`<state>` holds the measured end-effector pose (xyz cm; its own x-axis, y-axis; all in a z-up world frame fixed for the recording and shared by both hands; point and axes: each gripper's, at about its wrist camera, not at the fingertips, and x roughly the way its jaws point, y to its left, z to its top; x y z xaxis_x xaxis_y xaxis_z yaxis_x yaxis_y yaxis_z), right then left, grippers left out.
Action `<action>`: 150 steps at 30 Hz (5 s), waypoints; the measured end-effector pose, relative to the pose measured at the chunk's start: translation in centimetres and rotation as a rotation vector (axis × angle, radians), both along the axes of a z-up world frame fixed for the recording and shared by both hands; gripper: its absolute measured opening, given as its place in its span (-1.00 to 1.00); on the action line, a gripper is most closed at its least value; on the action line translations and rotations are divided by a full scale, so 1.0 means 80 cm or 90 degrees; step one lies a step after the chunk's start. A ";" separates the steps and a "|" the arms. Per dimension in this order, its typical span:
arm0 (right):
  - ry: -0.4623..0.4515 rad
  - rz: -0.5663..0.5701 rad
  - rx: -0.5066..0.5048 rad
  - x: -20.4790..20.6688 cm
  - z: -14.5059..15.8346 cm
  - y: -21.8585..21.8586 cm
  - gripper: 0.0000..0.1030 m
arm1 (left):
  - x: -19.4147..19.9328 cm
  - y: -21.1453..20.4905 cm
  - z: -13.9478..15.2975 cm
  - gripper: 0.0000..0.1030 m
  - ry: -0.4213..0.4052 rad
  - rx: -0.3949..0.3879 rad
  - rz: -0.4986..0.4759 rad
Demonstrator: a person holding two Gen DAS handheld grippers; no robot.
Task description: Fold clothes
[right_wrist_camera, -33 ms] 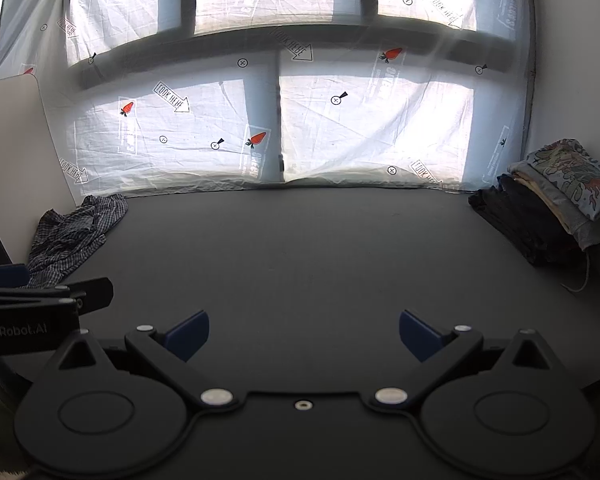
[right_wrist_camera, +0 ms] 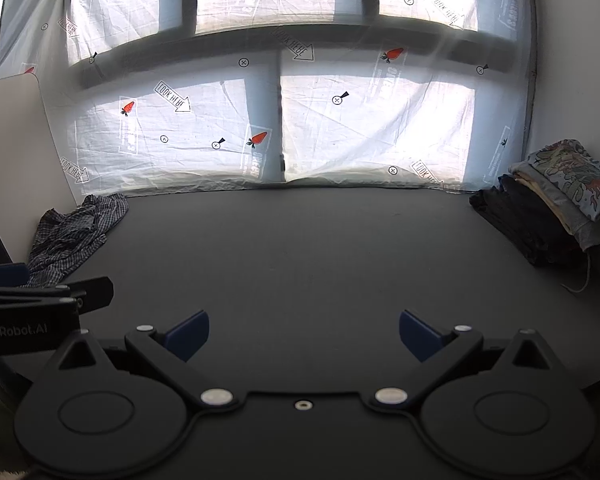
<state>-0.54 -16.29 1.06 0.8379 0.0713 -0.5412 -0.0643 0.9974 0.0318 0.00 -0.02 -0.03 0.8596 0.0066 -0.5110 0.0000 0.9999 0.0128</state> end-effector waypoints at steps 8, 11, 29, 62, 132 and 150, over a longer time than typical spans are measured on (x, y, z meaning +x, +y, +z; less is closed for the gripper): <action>-0.007 -0.011 -0.031 0.008 -0.005 -0.013 0.99 | 0.011 0.001 0.000 1.00 0.004 -0.014 -0.007; -0.009 -0.009 -0.027 0.008 -0.003 -0.010 0.99 | 0.008 0.006 -0.001 1.00 -0.002 -0.013 -0.002; -0.006 -0.006 -0.026 0.004 0.015 -0.009 0.99 | 0.008 0.006 0.009 1.00 -0.005 -0.022 -0.005; -0.004 0.002 -0.014 -0.001 0.009 -0.014 0.99 | -0.003 -0.001 0.002 1.00 -0.004 -0.008 0.001; 0.151 0.099 0.070 0.469 -0.130 0.230 0.85 | 0.363 0.366 -0.124 1.00 0.278 -0.173 0.399; 0.326 0.328 0.256 0.691 -0.233 0.568 -0.37 | 0.528 0.611 -0.218 0.89 0.261 -0.225 0.480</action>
<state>54.76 29.14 -17.58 0.3034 0.6485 -0.6981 -0.3908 0.7529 0.5295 42.28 48.82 -17.49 0.4434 0.2763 -0.8527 -0.7141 0.6838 -0.1498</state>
